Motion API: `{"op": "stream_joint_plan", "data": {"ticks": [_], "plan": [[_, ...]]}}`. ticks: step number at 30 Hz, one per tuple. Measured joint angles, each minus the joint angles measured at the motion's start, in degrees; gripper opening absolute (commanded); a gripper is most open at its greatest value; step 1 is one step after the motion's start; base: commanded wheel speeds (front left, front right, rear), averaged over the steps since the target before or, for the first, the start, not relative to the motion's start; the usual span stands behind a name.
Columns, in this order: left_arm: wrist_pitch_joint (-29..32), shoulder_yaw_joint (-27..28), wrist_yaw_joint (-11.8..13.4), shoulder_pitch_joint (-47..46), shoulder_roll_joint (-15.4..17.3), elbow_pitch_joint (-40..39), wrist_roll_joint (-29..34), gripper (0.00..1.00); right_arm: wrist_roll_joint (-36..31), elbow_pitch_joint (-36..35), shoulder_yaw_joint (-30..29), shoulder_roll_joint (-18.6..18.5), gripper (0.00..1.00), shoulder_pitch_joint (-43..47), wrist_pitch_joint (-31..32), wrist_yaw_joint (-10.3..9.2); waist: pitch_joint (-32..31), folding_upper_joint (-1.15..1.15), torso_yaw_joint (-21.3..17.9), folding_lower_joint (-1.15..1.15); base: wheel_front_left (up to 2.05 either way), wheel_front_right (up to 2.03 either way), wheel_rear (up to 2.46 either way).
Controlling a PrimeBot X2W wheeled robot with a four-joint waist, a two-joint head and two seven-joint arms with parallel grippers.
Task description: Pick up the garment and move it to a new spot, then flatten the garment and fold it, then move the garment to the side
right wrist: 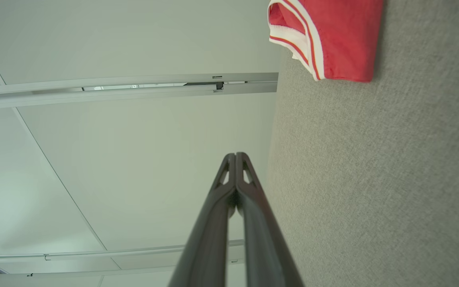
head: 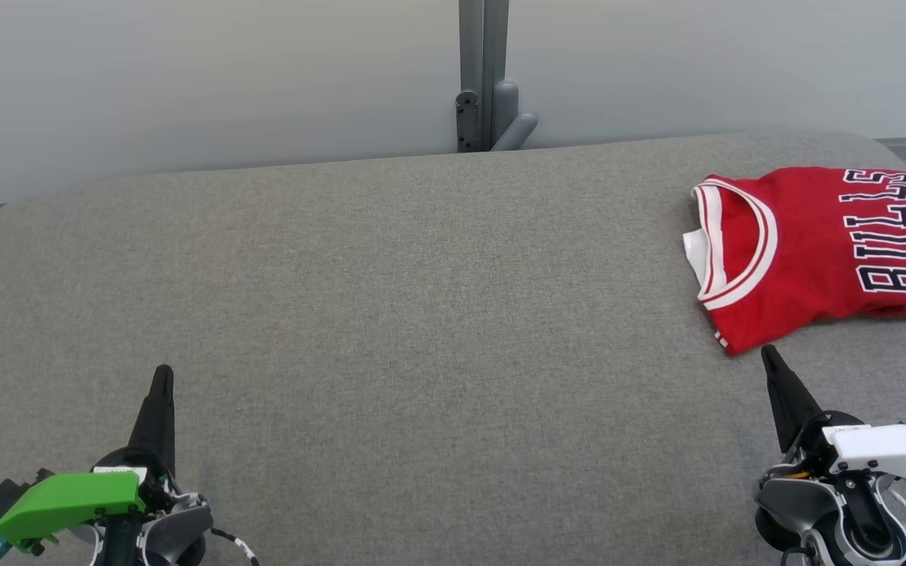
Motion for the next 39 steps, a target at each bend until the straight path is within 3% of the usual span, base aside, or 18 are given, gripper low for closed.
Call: {"op": "stream_joint_plan", "data": {"ticks": [39], "plan": [[0.0, 0.0, 0.0, 0.0, 0.0, 0.0, 0.0, 0.0, 0.0, 0.0, 0.0, 0.0, 0.0, 0.0, 0.0, 0.0, 0.0, 0.0, 0.0, 0.0, 0.0, 0.0, 0.0]]}}
